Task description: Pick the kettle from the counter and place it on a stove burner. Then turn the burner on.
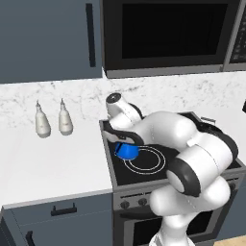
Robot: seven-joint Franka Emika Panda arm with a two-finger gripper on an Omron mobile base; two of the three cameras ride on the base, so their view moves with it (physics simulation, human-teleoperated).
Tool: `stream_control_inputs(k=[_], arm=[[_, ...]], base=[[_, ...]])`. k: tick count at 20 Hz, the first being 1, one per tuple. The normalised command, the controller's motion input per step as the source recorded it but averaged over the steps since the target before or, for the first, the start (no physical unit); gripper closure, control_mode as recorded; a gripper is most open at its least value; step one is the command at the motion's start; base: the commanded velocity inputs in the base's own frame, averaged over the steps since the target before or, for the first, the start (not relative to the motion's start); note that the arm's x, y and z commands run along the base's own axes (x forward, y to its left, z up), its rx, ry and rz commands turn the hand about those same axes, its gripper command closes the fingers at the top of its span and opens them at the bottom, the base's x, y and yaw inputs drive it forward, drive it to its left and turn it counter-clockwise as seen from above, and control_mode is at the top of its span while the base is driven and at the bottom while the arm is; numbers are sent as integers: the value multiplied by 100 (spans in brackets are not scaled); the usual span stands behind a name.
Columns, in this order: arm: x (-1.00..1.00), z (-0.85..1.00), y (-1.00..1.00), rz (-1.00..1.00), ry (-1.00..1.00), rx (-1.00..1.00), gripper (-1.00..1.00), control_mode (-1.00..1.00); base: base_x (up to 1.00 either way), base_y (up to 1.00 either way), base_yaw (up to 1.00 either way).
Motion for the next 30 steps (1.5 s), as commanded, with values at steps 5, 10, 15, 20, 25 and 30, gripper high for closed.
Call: stream_control_inputs(k=[5, 10, 15, 20, 25, 30], arm=[[43, -5, -49, 0, -7, 0, 100, -100], [21, -10, -61, 0, -4, 0, 100, -100], [0, -8, -10, -4, 1, 0, 100, -100], [0, -23, -2, -3, 0, -1, 100, -100], [0, -13, -3, 0, 0, -2, 100, -100], [-20, -3, -34, -4, 1, 0, 100, -100]], base=[[0, 0, 0], [0, 0, 0], [0, 0, 0], [0, 0, 0], [0, 0, 0], [0, 0, 0]])
